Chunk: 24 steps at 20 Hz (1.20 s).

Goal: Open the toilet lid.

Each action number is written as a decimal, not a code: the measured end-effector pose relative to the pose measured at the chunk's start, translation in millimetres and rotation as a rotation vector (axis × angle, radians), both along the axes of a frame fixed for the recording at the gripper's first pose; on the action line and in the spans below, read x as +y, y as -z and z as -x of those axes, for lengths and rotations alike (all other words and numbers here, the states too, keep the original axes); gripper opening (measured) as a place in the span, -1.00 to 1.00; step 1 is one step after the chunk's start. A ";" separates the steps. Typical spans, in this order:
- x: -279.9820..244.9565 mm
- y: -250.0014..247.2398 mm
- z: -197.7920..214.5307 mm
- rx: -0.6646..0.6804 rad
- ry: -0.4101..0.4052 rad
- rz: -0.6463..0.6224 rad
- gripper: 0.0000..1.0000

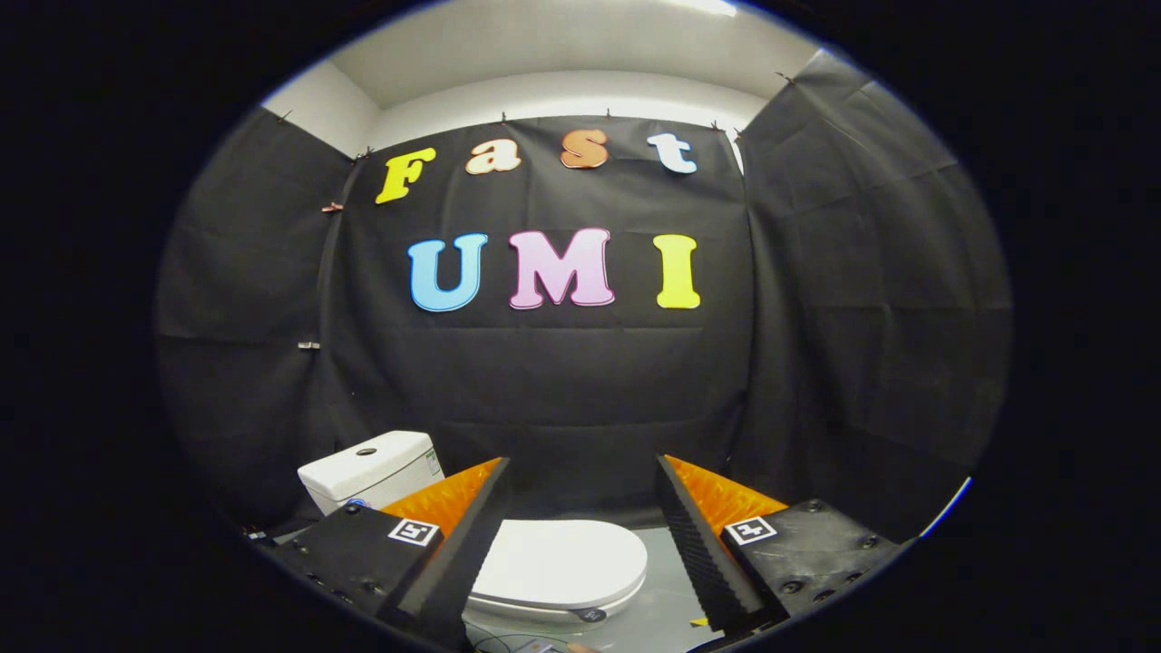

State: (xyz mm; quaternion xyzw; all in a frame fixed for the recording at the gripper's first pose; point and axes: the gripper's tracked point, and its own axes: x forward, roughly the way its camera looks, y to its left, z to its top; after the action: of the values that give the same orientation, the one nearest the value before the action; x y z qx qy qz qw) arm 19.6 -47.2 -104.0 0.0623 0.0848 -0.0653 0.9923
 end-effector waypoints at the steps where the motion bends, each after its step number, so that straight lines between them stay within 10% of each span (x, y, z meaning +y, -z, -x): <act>1: -6.7 10.4 -1.9 0.009 0.013 -0.026 0.97; 24: -62.0 327.6 -24.1 0.448 0.170 -0.599 0.98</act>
State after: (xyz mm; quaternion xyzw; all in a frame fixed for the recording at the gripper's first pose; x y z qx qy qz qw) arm 43.6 -109.2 -431.6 0.3403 0.3093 -0.1315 0.8782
